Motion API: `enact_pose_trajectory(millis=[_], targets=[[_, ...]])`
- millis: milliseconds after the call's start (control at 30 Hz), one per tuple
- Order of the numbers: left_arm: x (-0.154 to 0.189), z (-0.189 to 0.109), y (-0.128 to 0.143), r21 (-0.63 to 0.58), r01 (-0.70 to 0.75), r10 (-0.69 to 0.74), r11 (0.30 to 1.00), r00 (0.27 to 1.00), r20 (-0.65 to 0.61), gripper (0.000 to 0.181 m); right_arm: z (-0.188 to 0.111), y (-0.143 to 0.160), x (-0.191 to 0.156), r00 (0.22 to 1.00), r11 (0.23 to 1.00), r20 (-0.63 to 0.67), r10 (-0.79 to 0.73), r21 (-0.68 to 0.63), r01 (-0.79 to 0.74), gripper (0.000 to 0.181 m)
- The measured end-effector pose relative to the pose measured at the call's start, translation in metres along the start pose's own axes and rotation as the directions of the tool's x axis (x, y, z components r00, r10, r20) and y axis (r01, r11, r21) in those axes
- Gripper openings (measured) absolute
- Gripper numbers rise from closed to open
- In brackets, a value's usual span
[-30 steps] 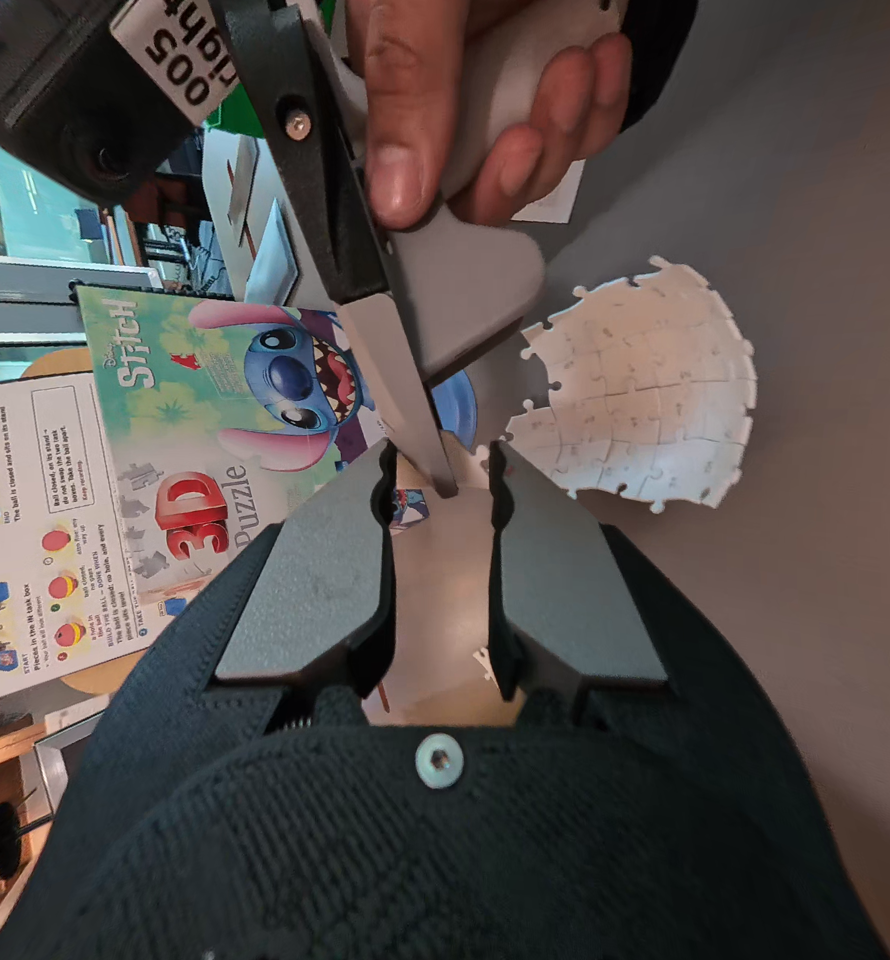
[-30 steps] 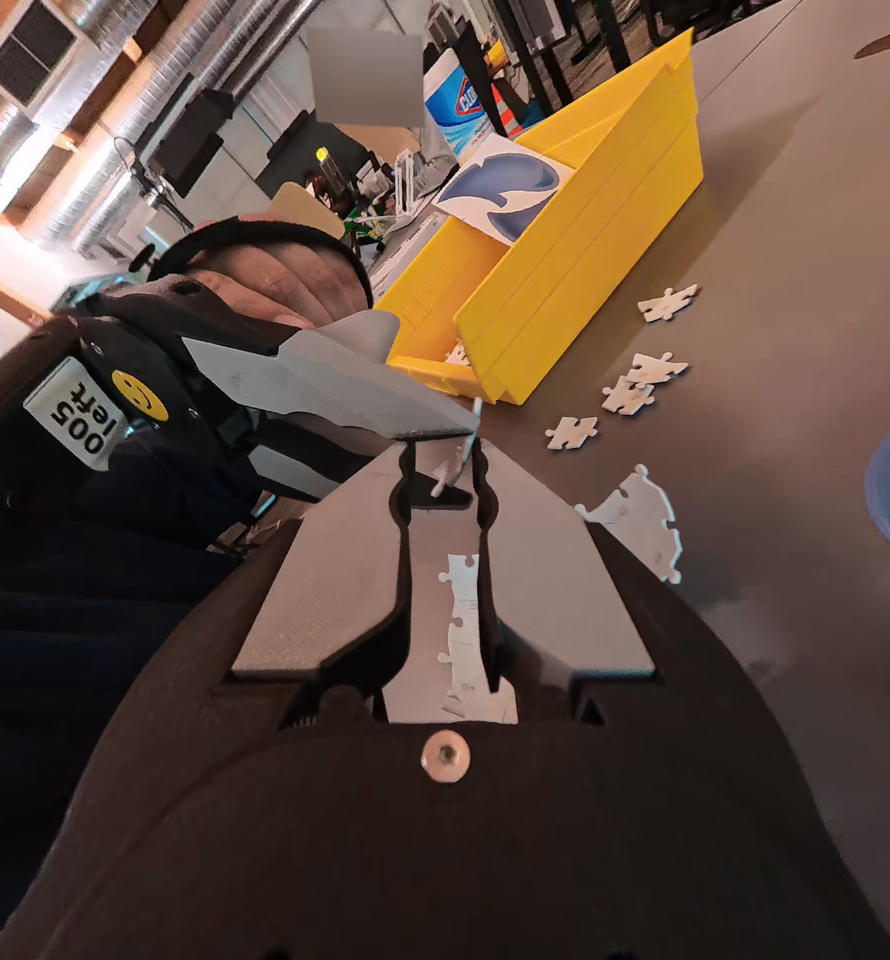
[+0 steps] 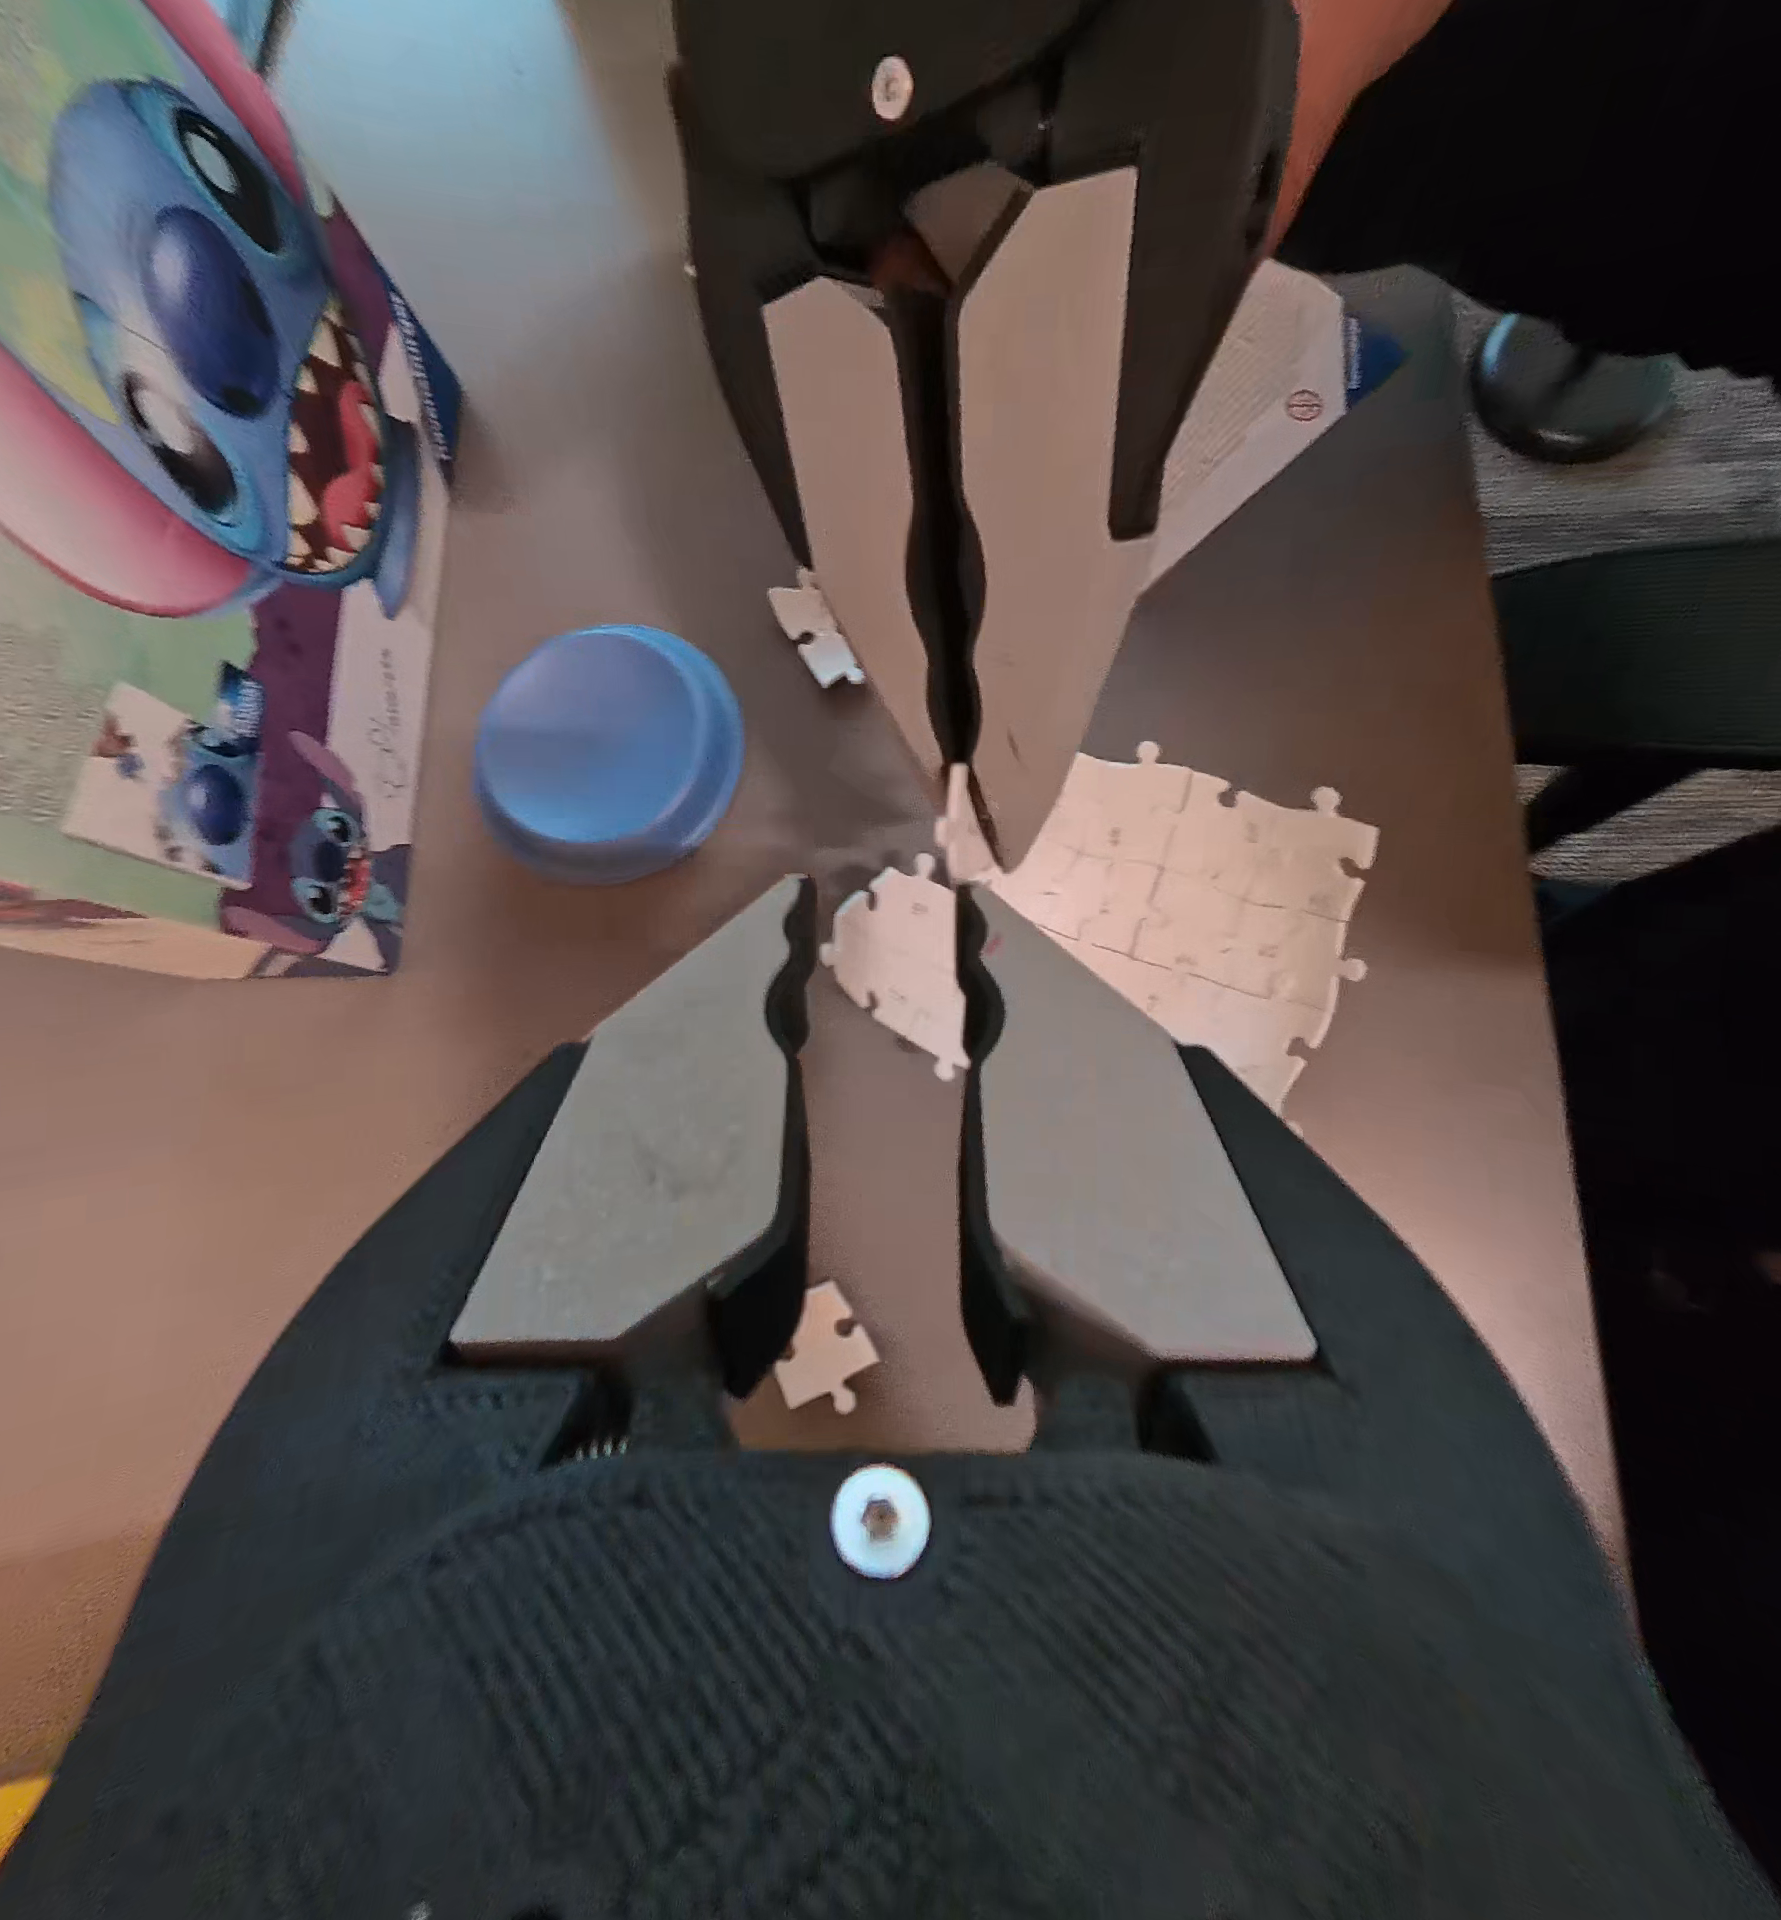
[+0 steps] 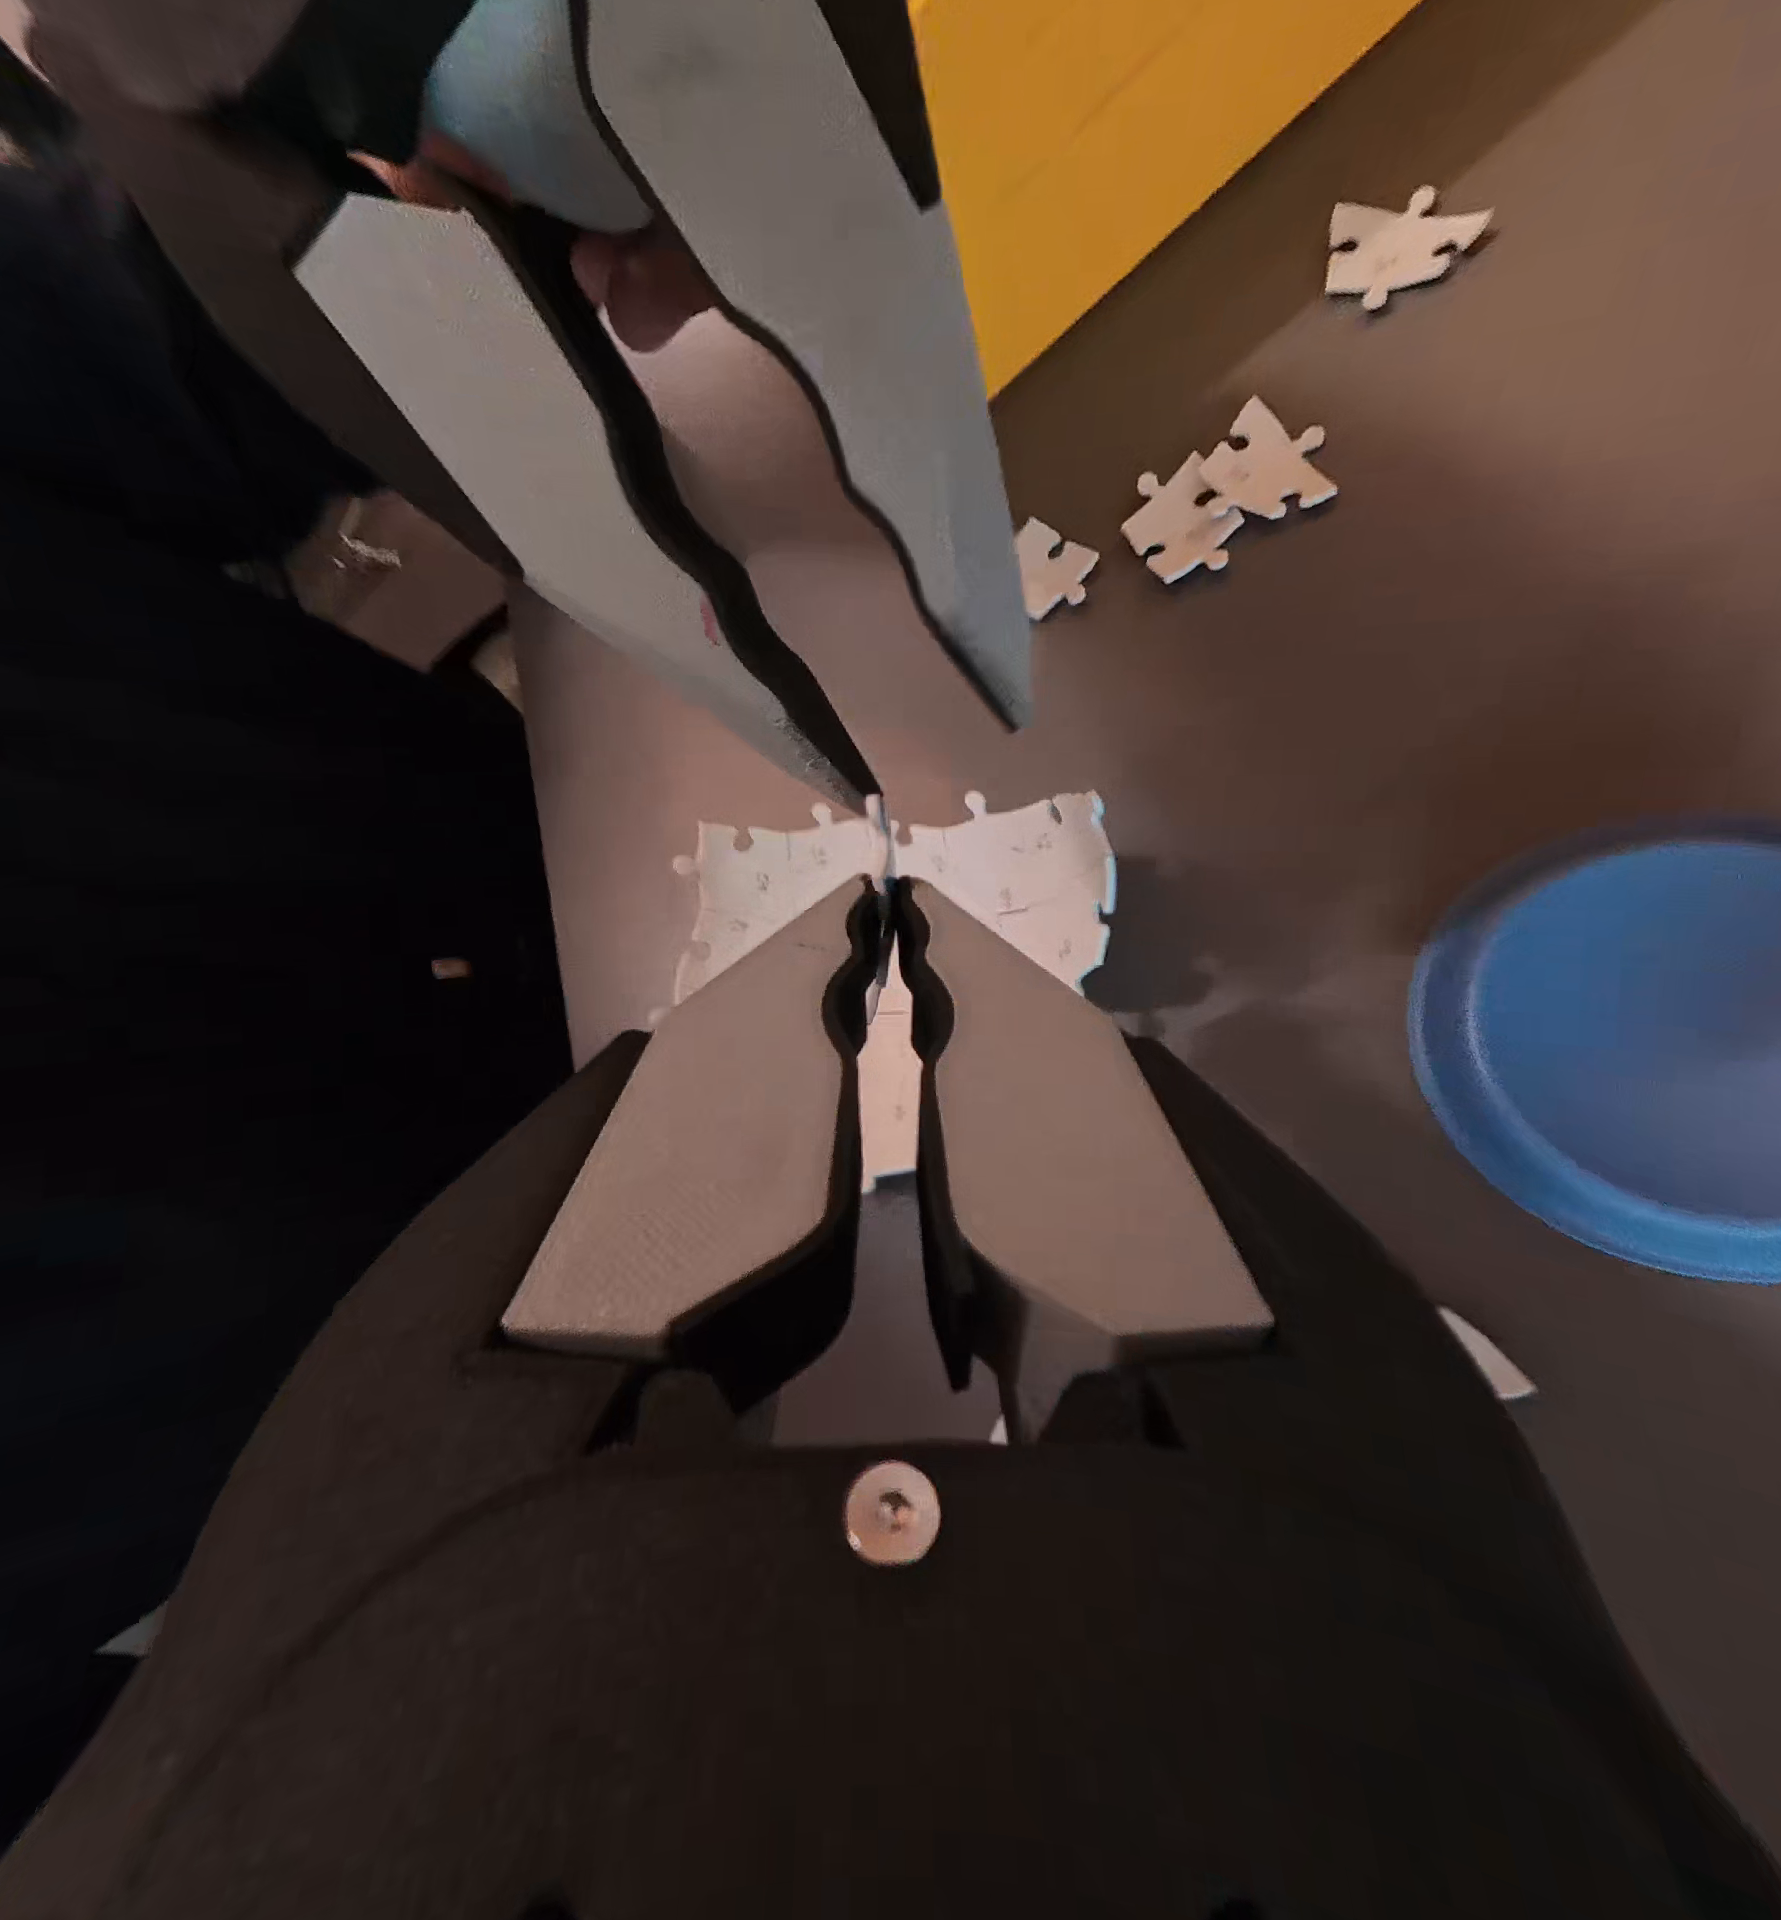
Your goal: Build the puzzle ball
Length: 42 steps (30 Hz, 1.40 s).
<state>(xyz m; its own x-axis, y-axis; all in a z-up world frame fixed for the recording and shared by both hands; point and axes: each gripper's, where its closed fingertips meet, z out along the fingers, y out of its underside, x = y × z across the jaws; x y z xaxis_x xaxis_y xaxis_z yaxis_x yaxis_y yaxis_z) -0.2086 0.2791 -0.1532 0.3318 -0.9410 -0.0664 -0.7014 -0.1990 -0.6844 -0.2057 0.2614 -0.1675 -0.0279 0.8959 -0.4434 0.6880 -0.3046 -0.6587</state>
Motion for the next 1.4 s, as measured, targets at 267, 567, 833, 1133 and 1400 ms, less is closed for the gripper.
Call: enact_pose_trajectory(millis=[267, 567, 833, 1133, 1400], targets=[[0.026, 0.004, -0.003, 0.022, 0.095, -0.086, 0.995, 0.964, -0.25, 0.023, 0.0, 0.008, -0.005, 0.998, 0.995, 0.019, -0.053, -0.088, 0.054, 0.0], [0.028, 0.006, -0.014, 0.058, 0.094, -0.076, 0.994, 0.963, -0.26, 0.0, -0.004, 0.01, -0.012, 0.996, 0.994, 0.047, -0.07, -0.086, 0.073, 0.001], [-0.016, -0.03, -0.044, 0.354, 0.291, -0.263, 0.889, 0.957, -0.126, 0.0, -0.02, -0.005, -0.009, 0.999, 0.972, 0.046, 0.026, 0.233, -0.036, 0.01], [-0.014, -0.042, -0.046, 0.486, 0.391, -0.357, 0.781, 0.919, -0.165, 0.0, -0.043, -0.039, -0.005, 0.997, 0.886, -0.02, 0.08, 0.459, -0.062, 0.01], [-0.002, -0.038, -0.034, 0.481, 0.408, -0.369, 0.776, 0.912, -0.18, 0.0, -0.039, -0.039, -0.011, 0.997, 0.895, -0.019, 0.074, 0.441, -0.058, 0.0]])
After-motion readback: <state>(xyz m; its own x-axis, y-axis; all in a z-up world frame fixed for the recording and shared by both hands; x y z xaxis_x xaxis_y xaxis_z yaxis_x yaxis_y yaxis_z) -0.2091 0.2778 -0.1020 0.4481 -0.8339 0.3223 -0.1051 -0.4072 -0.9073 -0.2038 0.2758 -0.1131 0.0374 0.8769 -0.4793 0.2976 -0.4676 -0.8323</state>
